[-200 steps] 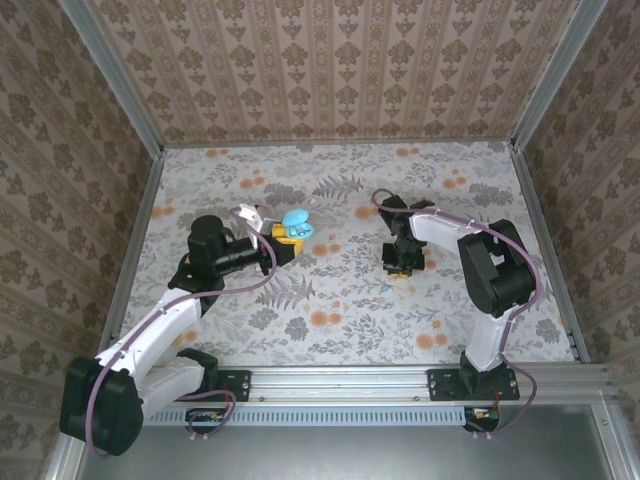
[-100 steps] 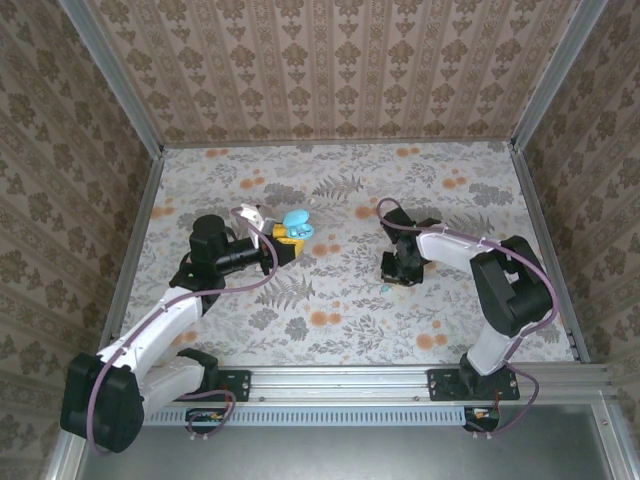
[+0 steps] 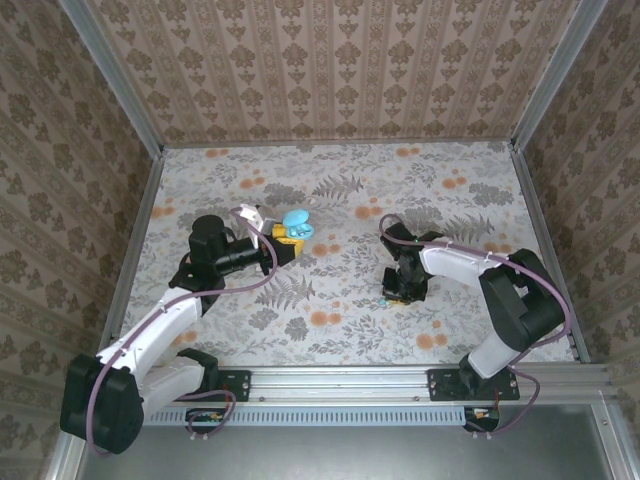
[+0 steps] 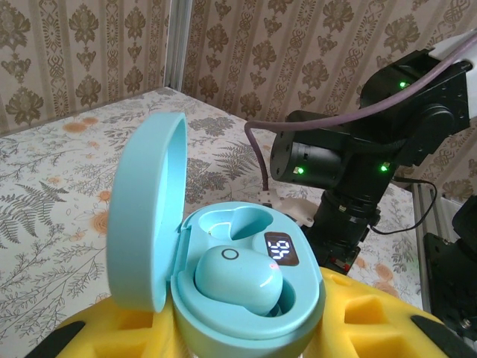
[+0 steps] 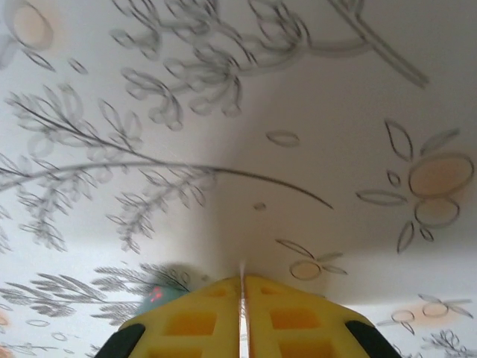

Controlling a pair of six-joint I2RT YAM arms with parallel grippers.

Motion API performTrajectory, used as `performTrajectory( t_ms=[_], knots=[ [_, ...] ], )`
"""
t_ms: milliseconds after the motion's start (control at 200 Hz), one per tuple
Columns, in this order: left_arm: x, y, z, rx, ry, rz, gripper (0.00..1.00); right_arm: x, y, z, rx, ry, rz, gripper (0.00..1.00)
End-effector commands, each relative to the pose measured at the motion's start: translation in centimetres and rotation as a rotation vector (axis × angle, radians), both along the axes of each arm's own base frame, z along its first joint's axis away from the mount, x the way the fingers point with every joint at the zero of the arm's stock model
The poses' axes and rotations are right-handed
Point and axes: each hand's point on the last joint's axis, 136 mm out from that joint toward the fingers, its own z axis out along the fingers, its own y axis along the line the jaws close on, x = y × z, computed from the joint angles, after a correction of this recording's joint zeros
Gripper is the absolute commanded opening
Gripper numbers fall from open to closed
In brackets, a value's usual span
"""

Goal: Insert the wireless bluetooth earbuds into the charging case

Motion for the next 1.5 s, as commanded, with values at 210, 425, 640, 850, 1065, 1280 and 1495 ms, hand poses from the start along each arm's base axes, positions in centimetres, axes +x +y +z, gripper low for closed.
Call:
performTrajectory(
  t_ms=[210, 425, 640, 850, 1065, 1280, 1495],
  knots=[
    [-0.5, 0.2, 1.1, -0.014, -0.058, -0.014, 0.08, -3.8, -0.3, -0.2, -0.028, 0.122, 0.001, 0.12],
    [-0.5, 0.2, 1.0, -0.012, -0.056, -0.011, 0.07, -4.3, 1.6, -0.3, -0.010, 0.124, 0.027, 0.12],
    [-0.4, 0.1, 1.1, -0.011, -0.057, -0.014, 0.08, -3.5, 4.0, 0.8, 0.031, 0.095, 0.046, 0.12],
    [-0.5, 0.2, 1.1, -0.008, -0.059, -0.010, 0.07, -3.6, 4.6, 2.4, 0.055, 0.091, 0.067, 0.12],
    [-0.6, 0.3, 1.1, -0.005, -0.062, -0.008, 0.08, -4.1, 3.5, 4.8, 0.025, 0.070, 0.170, 0.13],
    [-0.6, 0.3, 1.2, -0.007, -0.064, -0.005, 0.08, -1.9, 3.7, 7.9, -0.061, -0.057, 0.402, 0.18],
    [-0.6, 0.3, 1.4, -0.006, -0.066, -0.004, 0.08, -0.6, 4.3, 9.2, -0.298, -0.149, 0.829, 0.28]
  ],
)
